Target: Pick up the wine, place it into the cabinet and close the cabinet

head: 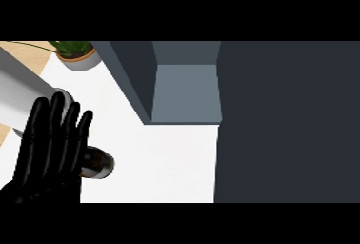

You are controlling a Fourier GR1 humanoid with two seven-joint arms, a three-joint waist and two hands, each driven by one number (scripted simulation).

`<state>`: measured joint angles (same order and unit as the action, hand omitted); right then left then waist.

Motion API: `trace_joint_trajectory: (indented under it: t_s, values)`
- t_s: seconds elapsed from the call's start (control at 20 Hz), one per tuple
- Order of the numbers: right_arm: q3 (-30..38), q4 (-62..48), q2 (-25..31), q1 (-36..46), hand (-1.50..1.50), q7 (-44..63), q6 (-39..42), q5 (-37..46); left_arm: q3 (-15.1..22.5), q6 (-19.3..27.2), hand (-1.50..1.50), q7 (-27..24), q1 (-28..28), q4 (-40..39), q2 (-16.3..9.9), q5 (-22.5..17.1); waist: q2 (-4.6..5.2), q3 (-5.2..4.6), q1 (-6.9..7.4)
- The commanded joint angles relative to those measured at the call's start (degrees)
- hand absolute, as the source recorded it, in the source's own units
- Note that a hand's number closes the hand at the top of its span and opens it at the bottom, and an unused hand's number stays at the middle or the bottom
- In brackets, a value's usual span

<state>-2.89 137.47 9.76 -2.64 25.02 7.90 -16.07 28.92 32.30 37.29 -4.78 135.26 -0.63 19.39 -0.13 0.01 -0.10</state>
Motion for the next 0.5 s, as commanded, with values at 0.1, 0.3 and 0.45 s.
trace_joint_trajectory:
  t_s: [0.1,0.3,0.45]
  values:
    - [3.1,8.0,1.7,0.9,-1.5,6.7,-1.4,-4.2,-4.9,-2.2,-1.5,6.7,-0.9,5.2,-1.8,2.5,-0.03,0.0,0.02]
    - [2.0,7.3,0.7,1.4,-1.5,6.0,-2.2,-1.0,-10.7,-4.3,-1.5,8.3,0.4,9.1,-4.7,-2.1,-0.04,-0.03,0.1]
    - [2.6,8.9,1.3,3.3,-1.5,8.9,-3.2,-2.8,-13.0,-4.4,-1.5,5.4,3.3,9.0,-5.8,-4.9,-0.07,-0.09,0.18]
